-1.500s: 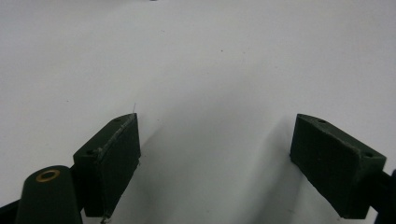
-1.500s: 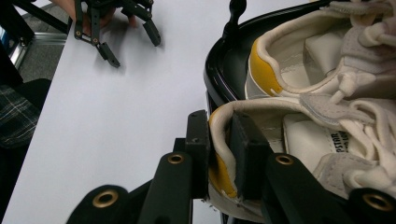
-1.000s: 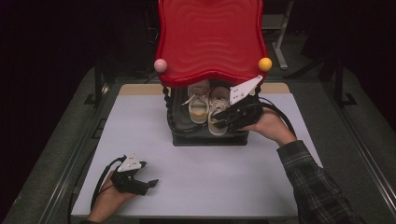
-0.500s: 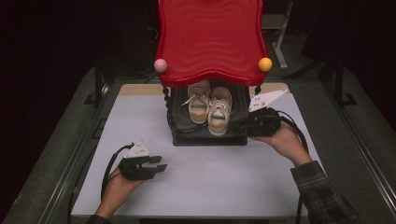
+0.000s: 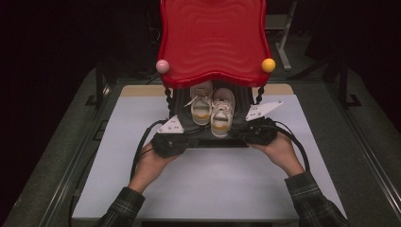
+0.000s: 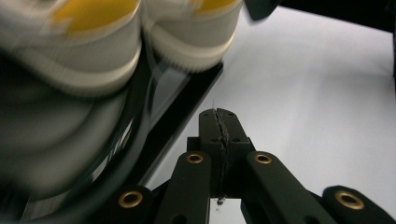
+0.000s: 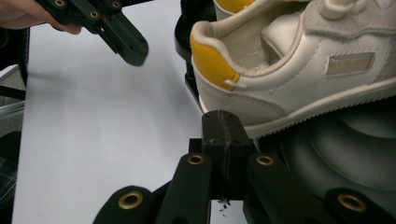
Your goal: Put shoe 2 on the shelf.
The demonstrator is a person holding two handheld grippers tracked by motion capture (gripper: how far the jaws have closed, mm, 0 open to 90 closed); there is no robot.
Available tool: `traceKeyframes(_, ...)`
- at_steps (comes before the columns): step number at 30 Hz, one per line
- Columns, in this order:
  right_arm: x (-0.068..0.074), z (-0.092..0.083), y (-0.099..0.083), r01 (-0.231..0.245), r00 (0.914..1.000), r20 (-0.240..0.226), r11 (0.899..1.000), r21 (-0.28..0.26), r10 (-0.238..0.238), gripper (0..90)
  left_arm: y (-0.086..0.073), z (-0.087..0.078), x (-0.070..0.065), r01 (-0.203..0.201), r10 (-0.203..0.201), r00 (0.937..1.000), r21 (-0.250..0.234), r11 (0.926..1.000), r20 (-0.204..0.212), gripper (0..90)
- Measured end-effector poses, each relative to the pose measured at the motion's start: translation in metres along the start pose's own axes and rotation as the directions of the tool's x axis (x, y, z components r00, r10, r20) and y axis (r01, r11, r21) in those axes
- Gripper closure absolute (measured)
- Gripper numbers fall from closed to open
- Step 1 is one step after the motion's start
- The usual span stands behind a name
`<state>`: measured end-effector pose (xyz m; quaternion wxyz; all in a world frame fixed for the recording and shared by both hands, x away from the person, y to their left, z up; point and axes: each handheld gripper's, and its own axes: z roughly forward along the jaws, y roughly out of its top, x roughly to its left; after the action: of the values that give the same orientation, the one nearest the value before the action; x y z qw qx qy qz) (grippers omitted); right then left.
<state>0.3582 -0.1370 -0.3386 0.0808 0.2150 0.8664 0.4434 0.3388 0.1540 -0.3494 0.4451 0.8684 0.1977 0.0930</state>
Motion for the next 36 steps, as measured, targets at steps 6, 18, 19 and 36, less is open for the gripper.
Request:
traceKeyframes(6, -0.003, 0.0, -0.001, -0.002, 0.9999, 0.017, 1.0, 0.002, 0.002, 89.6, 0.023, 0.02, -0.003, -0.043, 0.043, 0.9988, -0.018, 0.9989, 0.022, 89.8)
traceKeyframes(18, -0.009, -0.004, 0.001, -0.008, 0.9988, 0.049, 1.0, -0.024, 0.009, 89.6, 0.036, 0.031, 0.004, -0.067, 0.068, 0.9972, -0.043, 0.9968, 0.029, 89.9)
traceKeyframes(19, -0.01, -0.005, 0.001, -0.007, 0.9983, 0.057, 1.0, -0.026, 0.009, 89.6, 0.038, 0.031, 0.005, -0.07, 0.071, 0.997, -0.042, 0.9967, 0.03, 89.9)
traceKeyframes(36, -0.022, -0.001, 0.015, -0.022, 0.9853, 0.169, 0.999, -0.028, 0.026, 89.6, 0.051, 0.046, 0.019, -0.054, 0.051, 0.9972, -0.042, 0.9977, -0.055, 89.9)
